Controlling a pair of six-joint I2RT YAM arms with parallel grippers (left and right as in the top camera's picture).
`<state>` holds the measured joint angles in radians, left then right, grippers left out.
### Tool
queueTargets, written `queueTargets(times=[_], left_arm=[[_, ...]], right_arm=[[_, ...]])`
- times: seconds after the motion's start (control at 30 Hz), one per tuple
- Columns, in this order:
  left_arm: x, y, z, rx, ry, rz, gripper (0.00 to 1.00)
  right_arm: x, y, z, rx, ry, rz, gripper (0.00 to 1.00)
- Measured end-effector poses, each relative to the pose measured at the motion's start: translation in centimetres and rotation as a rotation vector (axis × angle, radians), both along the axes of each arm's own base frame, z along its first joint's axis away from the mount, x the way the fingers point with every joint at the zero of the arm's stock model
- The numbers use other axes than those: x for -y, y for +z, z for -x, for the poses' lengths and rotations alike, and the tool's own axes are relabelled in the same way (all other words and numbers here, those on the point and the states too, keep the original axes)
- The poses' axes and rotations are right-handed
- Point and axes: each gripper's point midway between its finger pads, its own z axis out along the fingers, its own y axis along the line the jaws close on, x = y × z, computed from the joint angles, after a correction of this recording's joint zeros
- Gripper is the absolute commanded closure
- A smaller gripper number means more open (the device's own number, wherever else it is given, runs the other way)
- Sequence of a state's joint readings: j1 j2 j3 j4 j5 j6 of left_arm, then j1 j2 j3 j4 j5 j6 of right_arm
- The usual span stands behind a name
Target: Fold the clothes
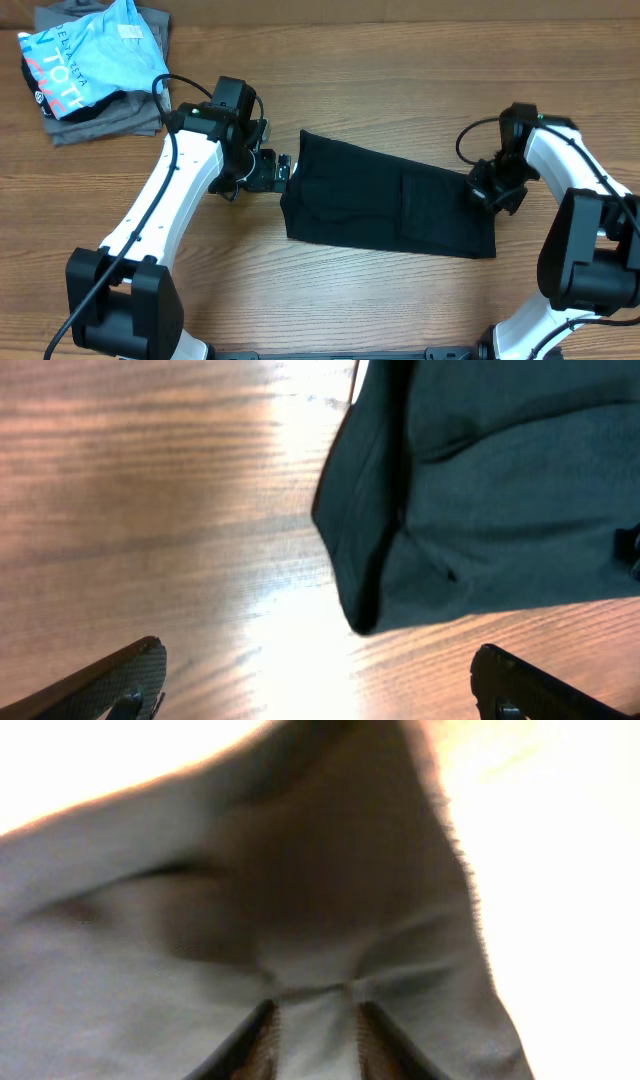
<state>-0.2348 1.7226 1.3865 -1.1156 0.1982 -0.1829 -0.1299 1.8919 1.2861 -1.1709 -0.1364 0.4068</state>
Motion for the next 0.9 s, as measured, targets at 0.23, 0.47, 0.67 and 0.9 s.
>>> queueTargets(times=[0.23,0.47,0.67,0.9], left_arm=[[2.2,-2.0,-2.0,0.03,-0.11,0.099,0.0],[4.3,-5.1,-3.9,0.042,-0.193,0.19,0.0],[4.8,-6.9,-4.3,0.034,-0.219,0.208,0.0],[5.4,-9.1,-3.9,-0.028,-0.231,0.249,0.0]], right_arm=[[-2.0,2.6,-0.5,0.017,0.079,-0.131,0.3],[-3.4,6.4,1.2,0.057,0.134,-0.206,0.28],[-4.3,15.3,4.8,0.296,0.194,-0.187,0.13],[-5.0,23.2,9.2,0.645,0.245,-0.116,0.0]])
